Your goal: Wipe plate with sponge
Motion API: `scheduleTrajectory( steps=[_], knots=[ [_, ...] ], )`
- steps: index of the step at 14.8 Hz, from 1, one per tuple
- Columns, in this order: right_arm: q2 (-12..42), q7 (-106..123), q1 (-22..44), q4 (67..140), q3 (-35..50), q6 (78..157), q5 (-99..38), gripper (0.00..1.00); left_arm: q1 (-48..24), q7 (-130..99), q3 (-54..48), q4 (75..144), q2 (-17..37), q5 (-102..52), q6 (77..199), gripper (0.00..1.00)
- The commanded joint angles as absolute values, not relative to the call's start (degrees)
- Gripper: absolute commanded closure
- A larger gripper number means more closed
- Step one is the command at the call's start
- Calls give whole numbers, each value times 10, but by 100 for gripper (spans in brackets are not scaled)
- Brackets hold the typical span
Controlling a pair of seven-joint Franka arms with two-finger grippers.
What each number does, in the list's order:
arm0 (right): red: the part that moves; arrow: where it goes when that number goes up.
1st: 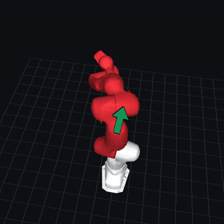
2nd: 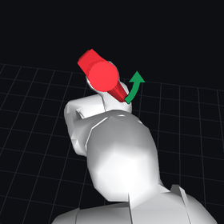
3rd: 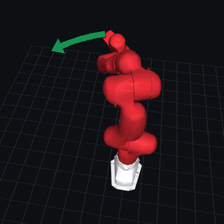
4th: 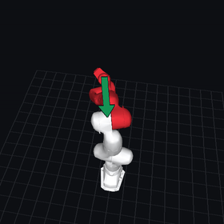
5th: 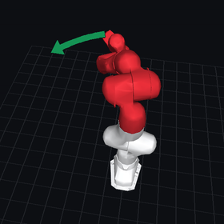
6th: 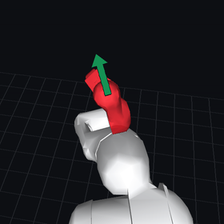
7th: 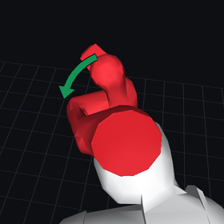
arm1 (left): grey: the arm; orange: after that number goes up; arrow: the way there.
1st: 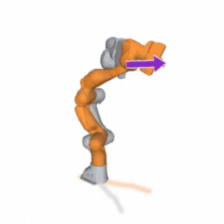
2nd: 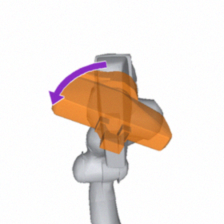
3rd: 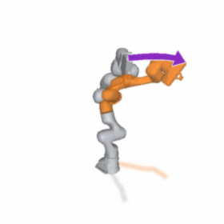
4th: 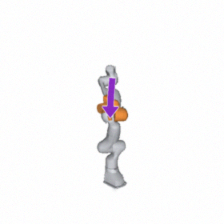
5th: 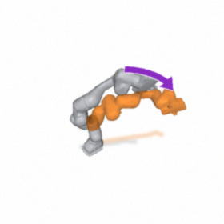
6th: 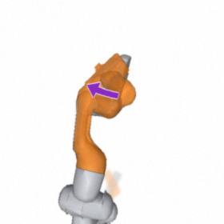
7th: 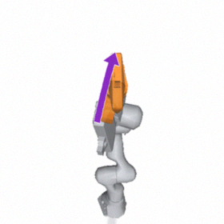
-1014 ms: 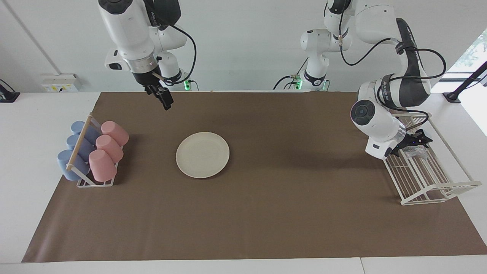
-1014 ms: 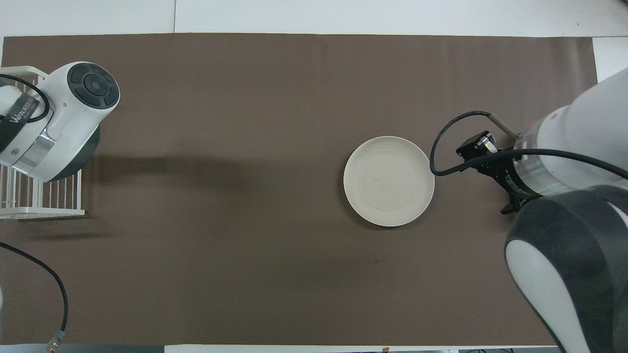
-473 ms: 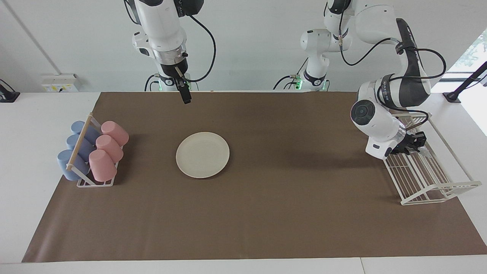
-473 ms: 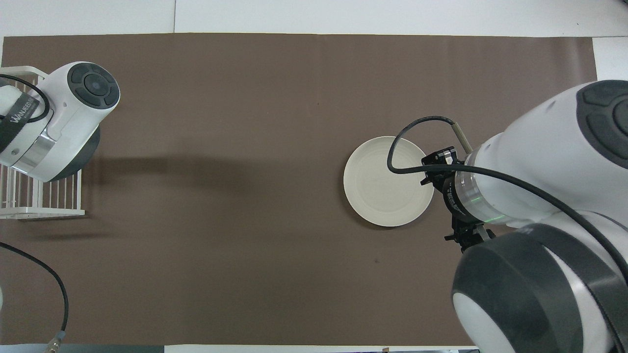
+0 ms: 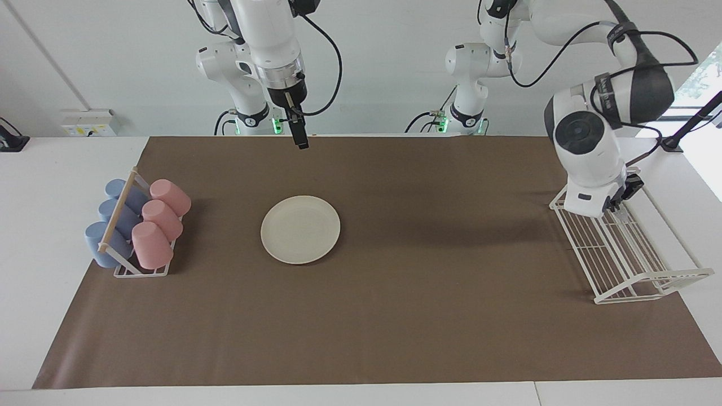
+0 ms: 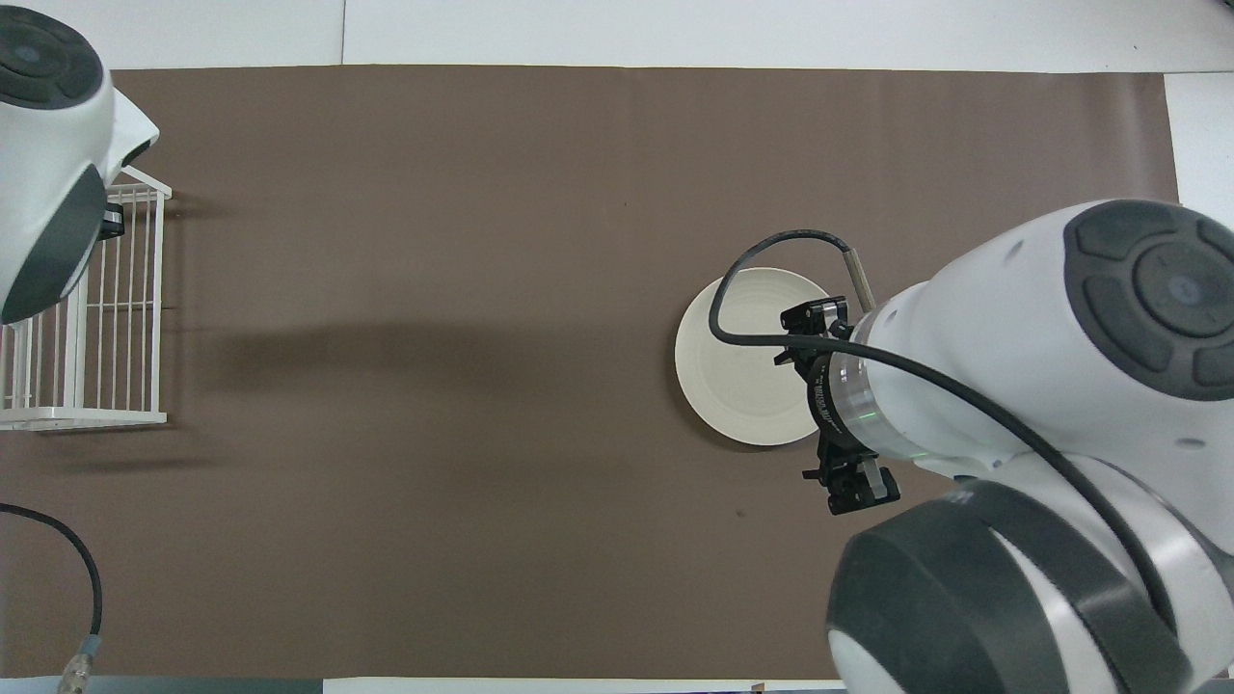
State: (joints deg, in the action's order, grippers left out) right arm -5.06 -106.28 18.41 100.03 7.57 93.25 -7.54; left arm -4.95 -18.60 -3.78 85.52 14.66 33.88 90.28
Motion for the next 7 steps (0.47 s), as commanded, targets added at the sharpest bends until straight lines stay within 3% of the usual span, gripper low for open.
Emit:
scheduleTrajectory(
  steps=[1, 4, 7],
  knots=[
    [-60, -1124, 181, 1020, 109, 954, -83, 0, -39, -172, -28, 784, 124, 159, 822, 100],
    [-15, -1213, 230, 991, 128, 975, -84, 0, 29, -170, -25, 792, 63, -80, 789, 100],
    [9, -1246, 253, 976, 128, 1005, -90, 0, 76, -158, -25, 829, 41, -270, 766, 100]
  ],
)
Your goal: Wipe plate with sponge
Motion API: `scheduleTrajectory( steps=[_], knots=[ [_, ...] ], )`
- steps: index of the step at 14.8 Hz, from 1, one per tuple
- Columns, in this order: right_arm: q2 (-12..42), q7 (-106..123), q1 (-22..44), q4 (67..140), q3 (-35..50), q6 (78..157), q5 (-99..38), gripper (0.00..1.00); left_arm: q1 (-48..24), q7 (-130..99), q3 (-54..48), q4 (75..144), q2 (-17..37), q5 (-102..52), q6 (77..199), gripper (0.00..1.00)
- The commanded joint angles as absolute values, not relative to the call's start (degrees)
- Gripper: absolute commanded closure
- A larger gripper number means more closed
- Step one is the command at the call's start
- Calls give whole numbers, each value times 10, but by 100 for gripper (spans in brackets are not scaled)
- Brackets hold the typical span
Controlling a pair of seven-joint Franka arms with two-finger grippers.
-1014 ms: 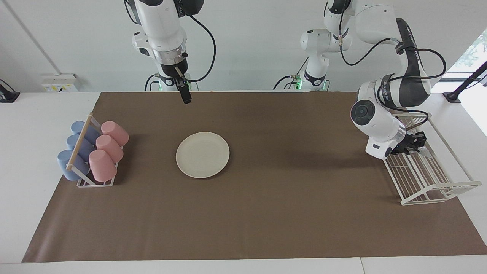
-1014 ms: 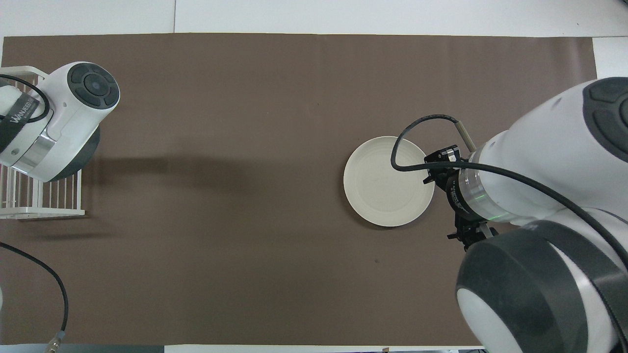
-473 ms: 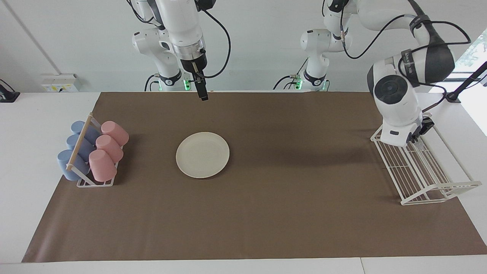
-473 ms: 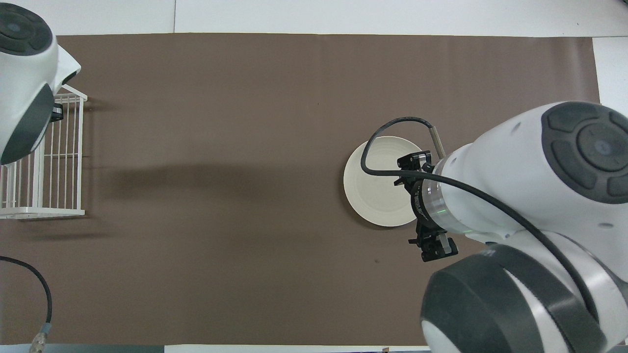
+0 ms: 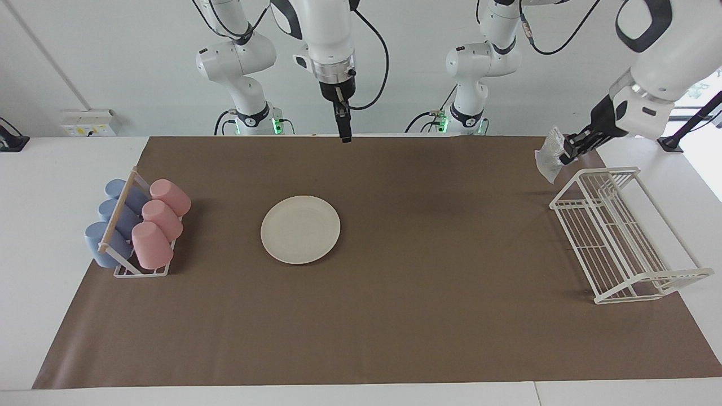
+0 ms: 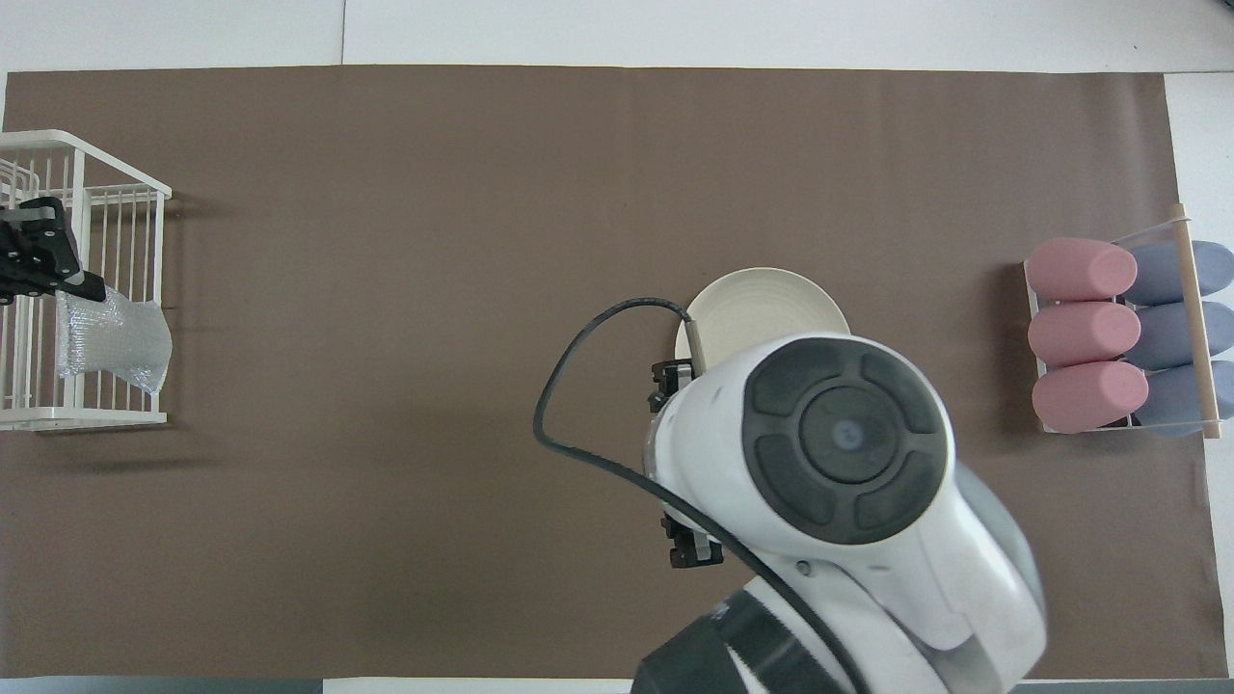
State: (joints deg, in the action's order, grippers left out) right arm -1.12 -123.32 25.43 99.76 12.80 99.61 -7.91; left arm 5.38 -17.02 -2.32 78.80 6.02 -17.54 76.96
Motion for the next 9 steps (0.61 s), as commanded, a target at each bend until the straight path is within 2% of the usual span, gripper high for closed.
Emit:
scheduleTrajectory(
  steps=[1, 3, 4, 6, 9],
  knots=[
    [9, -1246, 253, 976, 128, 1004, -89, 0, 77, -152, -25, 870, 21, -321, 770, 100],
    [6, -1247, 257, 981, 128, 1005, -89, 0, 83, -114, -23, 974, -34, -406, 808, 100],
    [8, -1256, 261, 980, 128, 1012, -97, 0, 83, -83, -23, 1048, -68, -450, 843, 100],
    [11, -1294, 262, 982, 128, 1047, -124, 0, 81, -19, -23, 1159, -113, -538, 899, 100],
    [17, -1296, 271, 981, 129, 1056, -124, 0, 49, 31, -25, 1246, -126, -666, 951, 100]
  ],
)
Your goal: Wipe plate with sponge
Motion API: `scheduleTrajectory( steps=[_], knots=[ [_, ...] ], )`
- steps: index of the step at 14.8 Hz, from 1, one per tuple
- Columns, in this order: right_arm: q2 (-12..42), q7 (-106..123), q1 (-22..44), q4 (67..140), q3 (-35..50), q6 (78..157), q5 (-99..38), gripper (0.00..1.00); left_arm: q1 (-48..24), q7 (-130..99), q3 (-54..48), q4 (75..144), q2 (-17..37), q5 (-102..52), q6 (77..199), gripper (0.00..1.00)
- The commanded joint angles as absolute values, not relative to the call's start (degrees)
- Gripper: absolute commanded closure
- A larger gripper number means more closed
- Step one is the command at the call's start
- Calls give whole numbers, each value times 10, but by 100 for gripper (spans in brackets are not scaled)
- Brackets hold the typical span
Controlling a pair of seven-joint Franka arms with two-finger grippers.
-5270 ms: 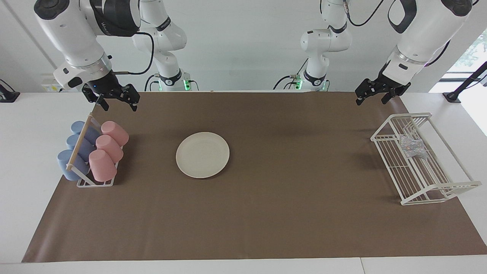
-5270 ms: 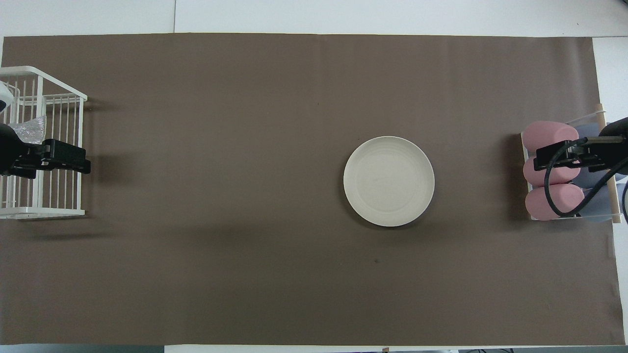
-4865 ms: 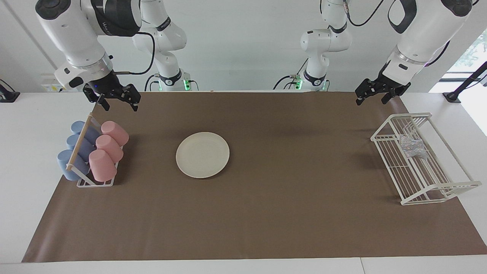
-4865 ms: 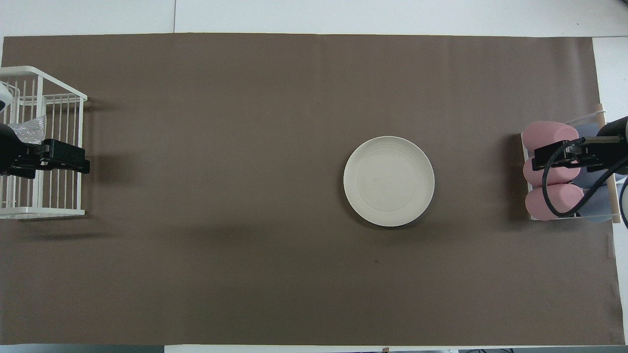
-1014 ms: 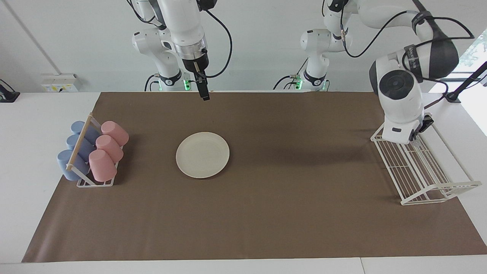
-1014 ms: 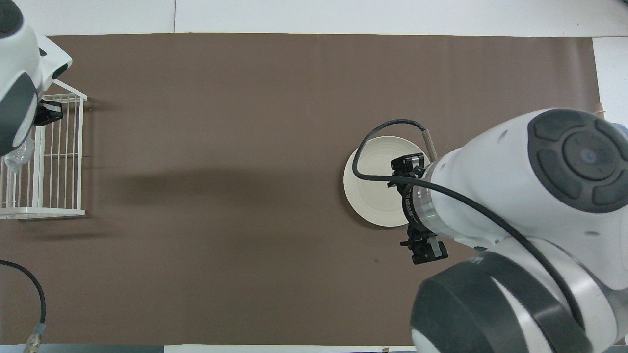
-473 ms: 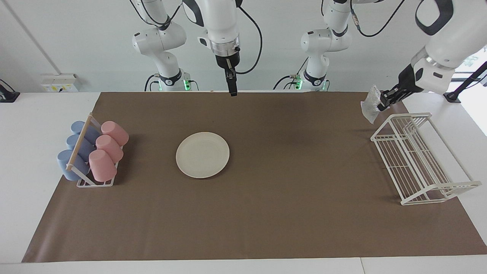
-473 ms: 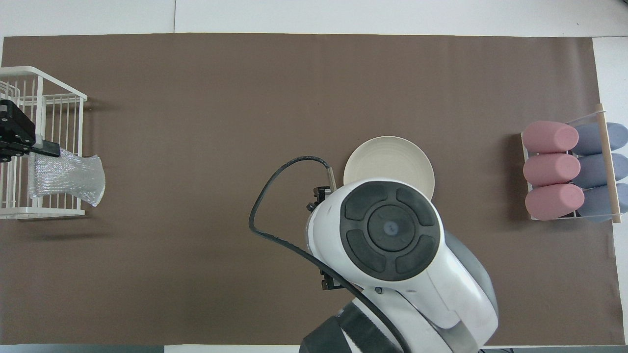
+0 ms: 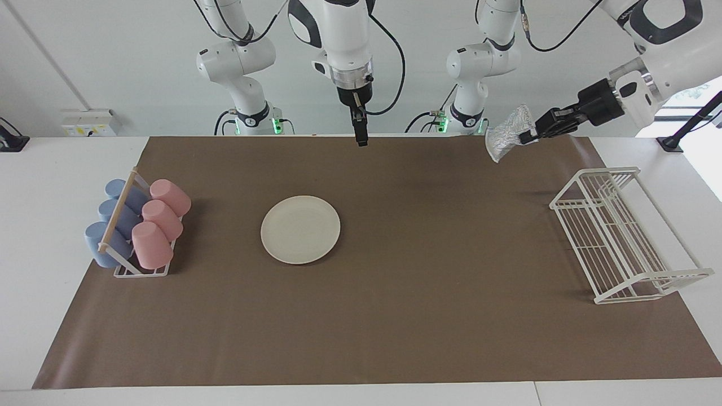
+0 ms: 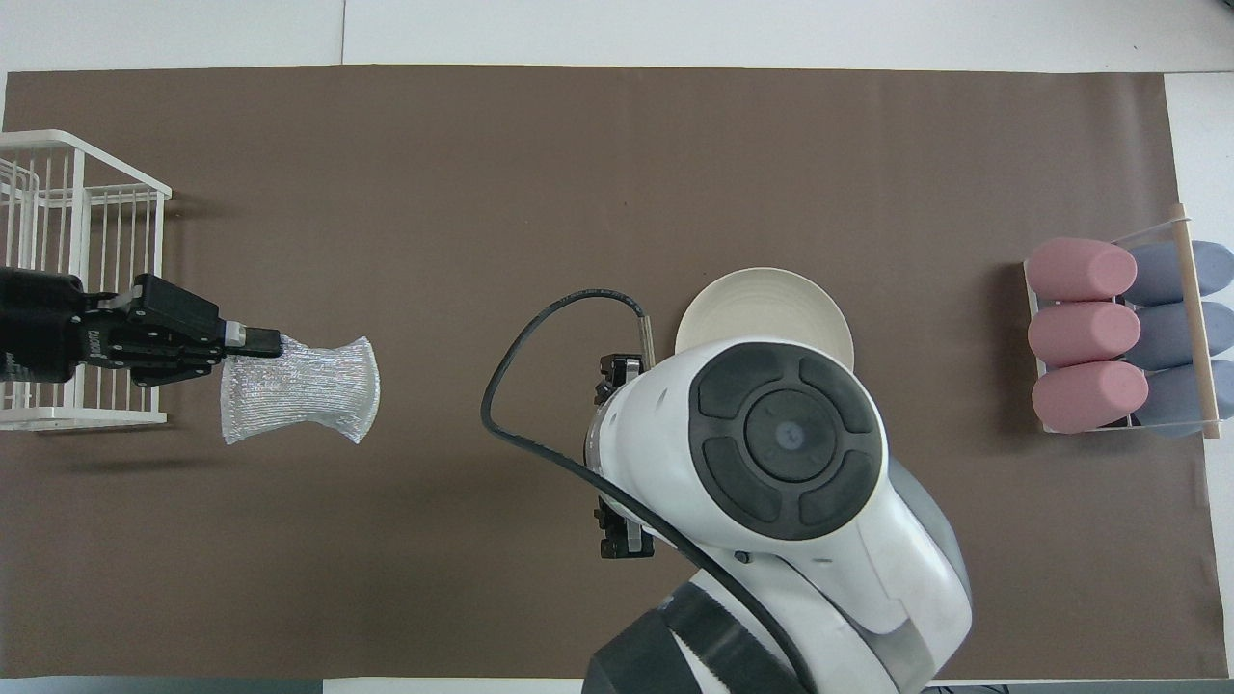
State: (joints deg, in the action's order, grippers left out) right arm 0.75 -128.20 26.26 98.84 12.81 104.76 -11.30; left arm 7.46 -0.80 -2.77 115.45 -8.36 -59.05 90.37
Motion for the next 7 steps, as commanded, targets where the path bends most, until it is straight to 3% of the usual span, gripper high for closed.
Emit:
scheduleTrajectory(
  steps=[1, 7],
  knots=[
    [18, -1296, 279, 981, 128, 1066, -125, 0, 41, 56, -25, 1265, -123, -698, 961, 100],
    [27, -1303, 325, 1009, 129, 1156, -124, 0, -1, 214, -25, 1379, -118, -861, 954, 100]
  ],
)
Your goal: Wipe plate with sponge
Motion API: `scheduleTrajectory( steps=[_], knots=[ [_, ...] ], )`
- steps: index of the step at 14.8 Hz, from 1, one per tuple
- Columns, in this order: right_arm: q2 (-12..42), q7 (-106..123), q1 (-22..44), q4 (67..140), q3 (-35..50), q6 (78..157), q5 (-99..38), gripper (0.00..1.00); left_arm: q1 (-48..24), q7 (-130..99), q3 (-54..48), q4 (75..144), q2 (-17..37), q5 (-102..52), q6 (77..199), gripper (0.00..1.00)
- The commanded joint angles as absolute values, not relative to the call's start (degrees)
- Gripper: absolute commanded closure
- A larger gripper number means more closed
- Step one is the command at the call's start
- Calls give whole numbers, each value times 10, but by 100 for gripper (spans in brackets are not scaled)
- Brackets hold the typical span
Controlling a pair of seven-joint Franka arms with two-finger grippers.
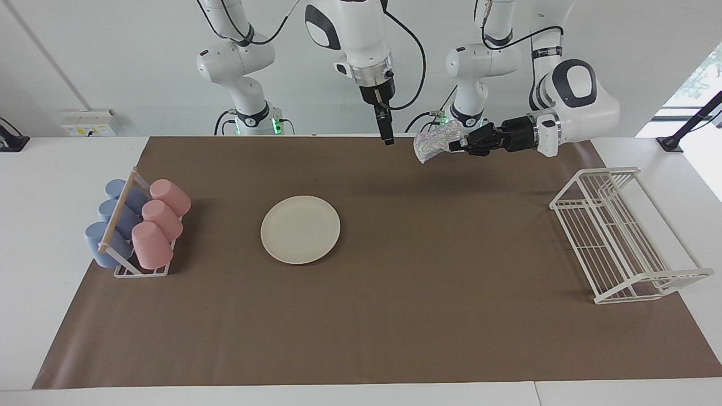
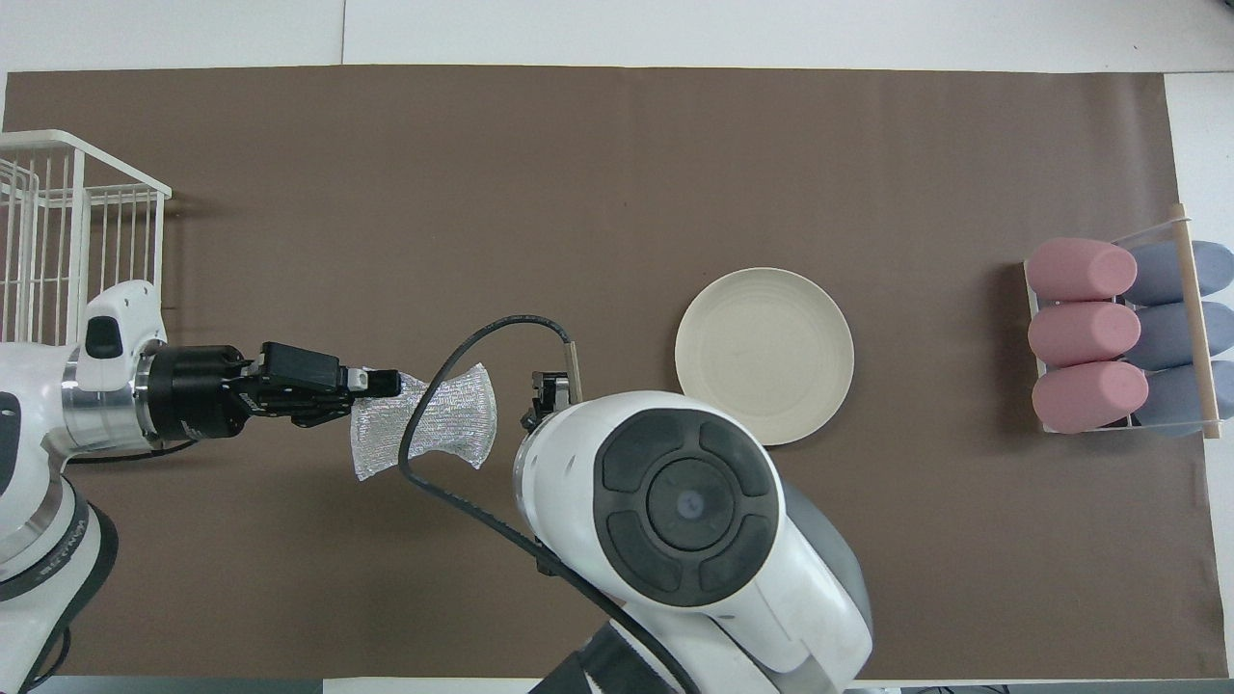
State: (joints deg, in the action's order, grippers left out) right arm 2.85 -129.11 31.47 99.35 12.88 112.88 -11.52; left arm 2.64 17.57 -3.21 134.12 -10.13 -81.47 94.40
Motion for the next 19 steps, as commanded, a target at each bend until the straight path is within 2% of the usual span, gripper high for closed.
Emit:
scheduleTrajectory(
  steps=[1, 6, 19],
  knots=[
    [30, -1306, 329, 1010, 129, 1164, -123, 0, -7, 229, -25, 1390, -114, -880, 957, 100],
    [45, -1315, 345, 1018, 129, 1227, -123, 0, -47, 258, -25, 1397, -105, -900, 976, 100],
    [32, -1228, 345, 1048, 128, 1213, -116, 0, -41, 256, -23, 1400, -107, -899, 969, 100]
  ],
)
